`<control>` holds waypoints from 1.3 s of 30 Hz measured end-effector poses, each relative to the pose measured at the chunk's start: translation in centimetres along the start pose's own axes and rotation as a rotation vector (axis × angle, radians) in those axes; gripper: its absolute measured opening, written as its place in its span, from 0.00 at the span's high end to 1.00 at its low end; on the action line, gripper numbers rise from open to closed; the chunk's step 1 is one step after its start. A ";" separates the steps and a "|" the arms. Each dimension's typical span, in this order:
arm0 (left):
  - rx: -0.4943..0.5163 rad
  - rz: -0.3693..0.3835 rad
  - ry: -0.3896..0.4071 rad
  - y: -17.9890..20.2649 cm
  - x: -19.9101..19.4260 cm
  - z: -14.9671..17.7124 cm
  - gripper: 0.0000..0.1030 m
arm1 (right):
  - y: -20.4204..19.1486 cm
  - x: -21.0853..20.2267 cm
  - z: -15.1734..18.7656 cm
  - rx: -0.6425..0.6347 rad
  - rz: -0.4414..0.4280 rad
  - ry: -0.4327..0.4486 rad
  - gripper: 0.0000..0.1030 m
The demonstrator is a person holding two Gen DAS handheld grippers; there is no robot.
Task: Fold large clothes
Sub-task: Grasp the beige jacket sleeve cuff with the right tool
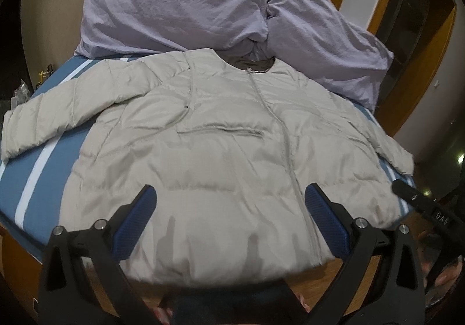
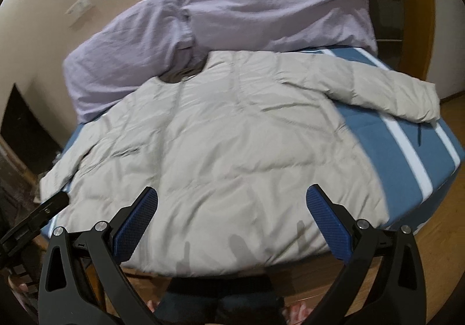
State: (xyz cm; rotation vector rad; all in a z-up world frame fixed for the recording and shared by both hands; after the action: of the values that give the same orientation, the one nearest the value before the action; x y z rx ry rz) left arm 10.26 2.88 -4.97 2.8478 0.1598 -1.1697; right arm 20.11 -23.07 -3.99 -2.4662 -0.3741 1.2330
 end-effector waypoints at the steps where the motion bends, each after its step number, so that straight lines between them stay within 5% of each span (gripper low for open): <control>1: 0.004 -0.012 -0.007 -0.3 0.6 -0.4 0.02 | 0.3 0.4 -0.5 0.008 0.009 0.000 0.01; 15: 0.027 -0.184 -0.096 -5.0 9.2 -4.7 0.02 | 12.2 5.9 -9.9 0.208 0.260 0.061 0.01; 25: 0.018 -0.199 -0.151 -5.7 13.3 -3.4 0.02 | 24.5 5.8 -16.3 0.418 0.492 0.169 0.07; 32: 0.009 -0.204 -0.140 -5.7 14.3 -3.0 0.02 | 31.0 6.6 -18.0 0.614 0.532 0.177 0.17; 39: 0.007 -0.206 -0.129 -5.6 14.4 -2.9 0.02 | 33.1 7.6 -17.3 0.718 0.523 0.160 0.29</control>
State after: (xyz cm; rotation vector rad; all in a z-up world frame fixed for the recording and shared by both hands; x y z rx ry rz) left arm 21.79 9.80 -13.14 2.8037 0.4523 -1.3883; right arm 41.00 -53.32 -13.94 -2.0333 0.6861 1.0712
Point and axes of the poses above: each gripper's, at about its wrist camera, not at the fingertips, and x roughly the way its jaws point, y to its right, z to its underside, the point moved 5 cm from there along x, roughly the way its jaws point, and after that the axes turned 15 degrees about x, right-handed, at the moved point
